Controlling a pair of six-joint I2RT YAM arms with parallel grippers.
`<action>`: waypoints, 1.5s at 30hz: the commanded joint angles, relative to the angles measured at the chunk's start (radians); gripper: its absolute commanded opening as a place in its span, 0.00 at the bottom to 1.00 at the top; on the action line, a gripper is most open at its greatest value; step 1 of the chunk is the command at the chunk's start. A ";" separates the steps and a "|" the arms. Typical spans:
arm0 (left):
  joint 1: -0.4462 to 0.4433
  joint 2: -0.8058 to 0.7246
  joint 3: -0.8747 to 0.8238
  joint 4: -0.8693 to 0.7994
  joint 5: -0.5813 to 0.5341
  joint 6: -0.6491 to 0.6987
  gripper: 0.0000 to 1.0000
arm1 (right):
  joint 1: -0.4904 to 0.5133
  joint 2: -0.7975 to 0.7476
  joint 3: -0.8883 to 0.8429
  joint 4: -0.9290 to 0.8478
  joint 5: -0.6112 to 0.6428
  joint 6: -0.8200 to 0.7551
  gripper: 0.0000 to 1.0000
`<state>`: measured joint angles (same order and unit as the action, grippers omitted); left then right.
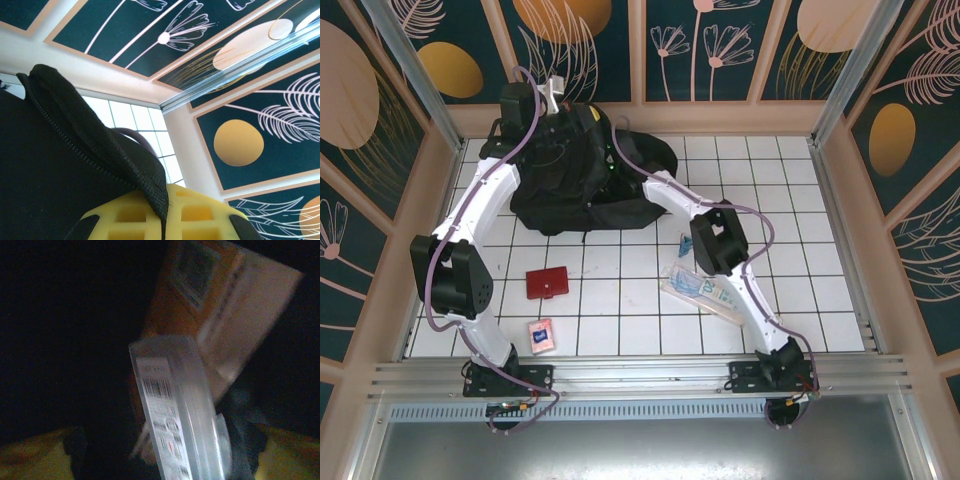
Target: Pack the student bag
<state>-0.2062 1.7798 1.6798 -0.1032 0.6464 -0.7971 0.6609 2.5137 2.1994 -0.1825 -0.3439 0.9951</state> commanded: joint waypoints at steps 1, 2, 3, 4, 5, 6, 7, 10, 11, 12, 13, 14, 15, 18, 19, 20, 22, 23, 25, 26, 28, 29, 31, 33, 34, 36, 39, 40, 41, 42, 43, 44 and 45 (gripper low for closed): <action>0.017 -0.028 0.030 0.073 -0.010 0.026 0.00 | -0.015 -0.202 -0.125 0.060 0.045 -0.076 0.84; 0.019 -0.032 0.026 0.076 -0.013 0.024 0.00 | -0.020 -0.229 -0.159 0.067 0.042 -0.072 0.84; 0.020 -0.034 0.023 0.077 -0.016 0.025 0.00 | -0.028 -0.254 -0.193 0.070 0.041 -0.072 0.84; 0.021 -0.036 0.022 0.076 -0.019 0.029 0.00 | -0.032 -0.277 -0.219 0.074 0.040 -0.077 0.84; 0.021 -0.038 0.022 0.073 -0.022 0.032 0.00 | -0.036 -0.295 -0.239 0.074 0.039 -0.088 0.84; 0.021 -0.040 0.020 0.070 -0.026 0.036 0.00 | -0.040 -0.316 -0.257 0.083 0.035 -0.104 0.84; 0.021 -0.040 0.018 0.068 -0.029 0.038 0.00 | -0.041 -0.331 -0.274 0.088 0.031 -0.120 0.83; 0.024 -0.041 0.013 0.056 -0.046 0.048 0.00 | -0.050 -0.378 -0.319 0.086 0.045 -0.137 0.83; 0.024 -0.043 0.012 0.054 -0.050 0.051 0.00 | -0.054 -0.398 -0.332 0.084 0.050 -0.141 0.83; 0.025 -0.044 0.008 0.053 -0.055 0.053 0.00 | -0.058 -0.419 -0.351 0.087 0.056 -0.148 0.83; 0.028 -0.045 0.005 0.053 -0.056 0.052 0.00 | -0.061 -0.443 -0.375 0.102 0.054 -0.159 0.83; 0.030 -0.045 0.005 0.051 -0.057 0.053 0.00 | -0.064 -0.470 -0.401 0.124 0.050 -0.173 0.83; 0.031 -0.042 0.002 0.054 -0.053 0.052 0.00 | -0.068 -0.495 -0.426 0.137 0.050 -0.190 0.83; 0.039 -0.043 -0.005 0.063 -0.051 0.041 0.00 | -0.069 -0.581 -0.490 0.148 0.067 -0.243 0.83; 0.041 -0.045 -0.008 0.067 -0.048 0.038 0.00 | -0.070 -0.615 -0.520 0.157 0.067 -0.262 0.83; 0.044 -0.046 -0.009 0.069 -0.048 0.034 0.00 | -0.068 -0.646 -0.550 0.167 0.067 -0.279 0.83; 0.047 -0.049 -0.007 0.068 -0.047 0.034 0.00 | -0.063 -0.715 -0.618 0.182 0.065 -0.321 0.81; 0.050 -0.051 -0.007 0.066 -0.049 0.033 0.00 | -0.054 -0.755 -0.657 0.189 0.068 -0.357 0.80; 0.054 -0.055 -0.006 0.063 -0.051 0.030 0.00 | -0.021 -0.836 -0.743 0.191 0.114 -0.443 0.79; 0.056 -0.058 -0.004 0.061 -0.054 0.030 0.00 | 0.006 -0.881 -0.799 0.208 0.134 -0.490 0.79; 0.057 -0.059 0.002 0.048 -0.061 0.033 0.00 | 0.072 -0.955 -0.893 0.238 0.157 -0.571 0.79; 0.057 -0.057 0.009 0.039 -0.064 0.032 0.01 | 0.119 -0.982 -0.928 0.234 0.184 -0.618 0.79; 0.057 -0.048 0.027 0.015 -0.057 0.031 0.03 | 0.225 -1.005 -0.969 0.197 0.252 -0.701 0.79; 0.057 -0.039 0.050 -0.019 -0.043 0.032 0.03 | 0.312 -0.989 -0.992 0.164 0.281 -0.742 0.79; 0.059 -0.037 0.061 -0.041 -0.042 0.037 0.03 | 0.354 -0.970 -0.996 0.146 0.294 -0.756 0.79; 0.058 -0.040 0.073 -0.080 -0.051 0.046 0.03 | 0.417 -0.928 -0.996 0.123 0.299 -0.773 0.79; 0.057 -0.059 0.078 -0.135 -0.092 0.072 0.04 | 0.497 -0.840 -0.958 0.087 0.275 -0.794 0.81; 0.057 -0.060 0.075 -0.148 -0.111 0.082 0.04 | 0.524 -0.802 -0.935 0.074 0.265 -0.805 0.83; 0.058 -0.059 0.074 -0.158 -0.123 0.087 0.04 | 0.546 -0.769 -0.915 0.056 0.267 -0.814 0.84; 0.057 -0.059 0.076 -0.171 -0.131 0.094 0.04 | 0.572 -0.727 -0.885 0.033 0.276 -0.820 0.85; 0.058 -0.059 0.075 -0.179 -0.134 0.097 0.04 | 0.590 -0.689 -0.855 0.013 0.274 -0.827 0.86; 0.058 -0.060 0.072 -0.185 -0.136 0.097 0.04 | 0.609 -0.645 -0.815 -0.019 0.277 -0.832 0.87; 0.057 -0.060 0.068 -0.188 -0.137 0.098 0.04 | 0.626 -0.600 -0.773 -0.052 0.305 -0.830 0.87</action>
<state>-0.1616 1.7679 1.7149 -0.2836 0.5407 -0.7334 1.2411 1.8336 1.3296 -0.1356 -0.0811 0.2111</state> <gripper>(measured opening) 0.072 0.868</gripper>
